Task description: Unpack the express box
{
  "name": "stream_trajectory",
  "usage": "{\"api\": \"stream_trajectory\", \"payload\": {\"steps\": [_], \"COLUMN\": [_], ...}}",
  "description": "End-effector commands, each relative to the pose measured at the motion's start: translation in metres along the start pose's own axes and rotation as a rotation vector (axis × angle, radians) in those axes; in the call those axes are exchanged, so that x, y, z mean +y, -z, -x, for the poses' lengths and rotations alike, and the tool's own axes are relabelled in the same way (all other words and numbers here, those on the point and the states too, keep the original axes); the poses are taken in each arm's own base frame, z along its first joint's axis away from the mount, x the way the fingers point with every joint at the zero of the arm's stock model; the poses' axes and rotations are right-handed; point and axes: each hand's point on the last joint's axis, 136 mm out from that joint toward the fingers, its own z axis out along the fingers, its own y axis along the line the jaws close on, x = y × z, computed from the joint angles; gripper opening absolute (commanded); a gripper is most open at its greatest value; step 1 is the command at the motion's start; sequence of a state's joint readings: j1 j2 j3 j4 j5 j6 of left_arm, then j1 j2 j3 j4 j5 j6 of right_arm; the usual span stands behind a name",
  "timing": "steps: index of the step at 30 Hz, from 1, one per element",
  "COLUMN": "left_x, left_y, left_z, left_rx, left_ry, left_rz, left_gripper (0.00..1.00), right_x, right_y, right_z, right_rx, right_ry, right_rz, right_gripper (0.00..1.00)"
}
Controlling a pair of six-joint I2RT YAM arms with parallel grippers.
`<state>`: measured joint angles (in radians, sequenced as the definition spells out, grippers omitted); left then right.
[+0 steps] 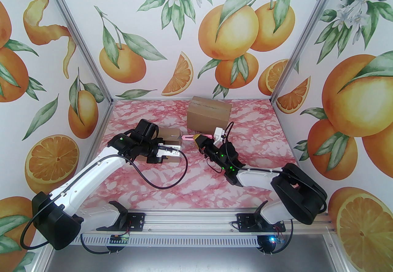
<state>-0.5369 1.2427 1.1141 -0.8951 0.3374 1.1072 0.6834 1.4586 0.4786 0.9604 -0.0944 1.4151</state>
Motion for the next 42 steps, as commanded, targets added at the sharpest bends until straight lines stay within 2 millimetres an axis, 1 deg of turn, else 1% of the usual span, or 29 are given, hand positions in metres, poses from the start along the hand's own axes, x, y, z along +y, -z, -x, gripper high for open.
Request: {"api": "stream_trajectory", "payload": {"steps": [1, 4, 6, 10, 16, 19, 22, 29, 34, 38, 42], "left_x": [0.004, 0.006, 0.006, 0.007, 0.004, 0.003, 0.002, 0.003, 0.002, 0.002, 0.002], "left_y": [0.007, 0.008, 0.008, 0.009, 0.011, 0.011, 0.011, 0.011, 0.009, 0.009, 0.008], "left_z": [0.007, 0.007, 0.009, 0.012, 0.019, 0.02, 0.02, 0.019, 0.019, 0.018, 0.017], "left_rx": [-0.023, -0.026, -0.034, -0.045, -0.087, -0.09, -0.09, -0.089, -0.088, -0.085, -0.085], "left_ry": [-0.034, -0.036, -0.036, -0.037, -0.013, -0.01, -0.009, -0.01, -0.009, -0.007, -0.008], "left_rz": [0.012, 0.018, 0.017, 0.015, -0.001, -0.006, -0.008, -0.006, -0.011, -0.013, -0.011], "left_gripper": [0.0, 0.0, 0.0, 0.0, 0.0, 0.0, 0.0, 0.0, 0.0, 0.0, 0.0], "right_x": [0.016, 0.017, 0.015, 0.013, 0.013, 0.014, 0.018, 0.015, 0.017, 0.022, 0.026], "right_y": [0.007, 0.012, 0.017, 0.019, 0.014, 0.013, 0.012, 0.008, 0.005, 0.006, 0.012], "right_z": [0.01, 0.004, 0.005, 0.005, 0.002, 0.002, 0.003, 0.002, 0.001, 0.003, 0.006], "right_rx": [-0.036, -0.009, -0.019, -0.019, -0.02, -0.024, -0.033, -0.029, -0.028, -0.043, -0.06], "right_ry": [0.084, 0.144, 0.162, 0.176, 0.214, 0.217, 0.216, 0.218, 0.206, 0.195, 0.202], "right_rz": [0.017, -0.004, -0.013, -0.021, -0.032, -0.027, -0.001, -0.011, 0.013, 0.034, 0.036], "right_gripper": [0.0, 0.0, 0.0, 0.0, 0.0, 0.0, 0.0, 0.0, 0.0, 0.0, 0.0]}}
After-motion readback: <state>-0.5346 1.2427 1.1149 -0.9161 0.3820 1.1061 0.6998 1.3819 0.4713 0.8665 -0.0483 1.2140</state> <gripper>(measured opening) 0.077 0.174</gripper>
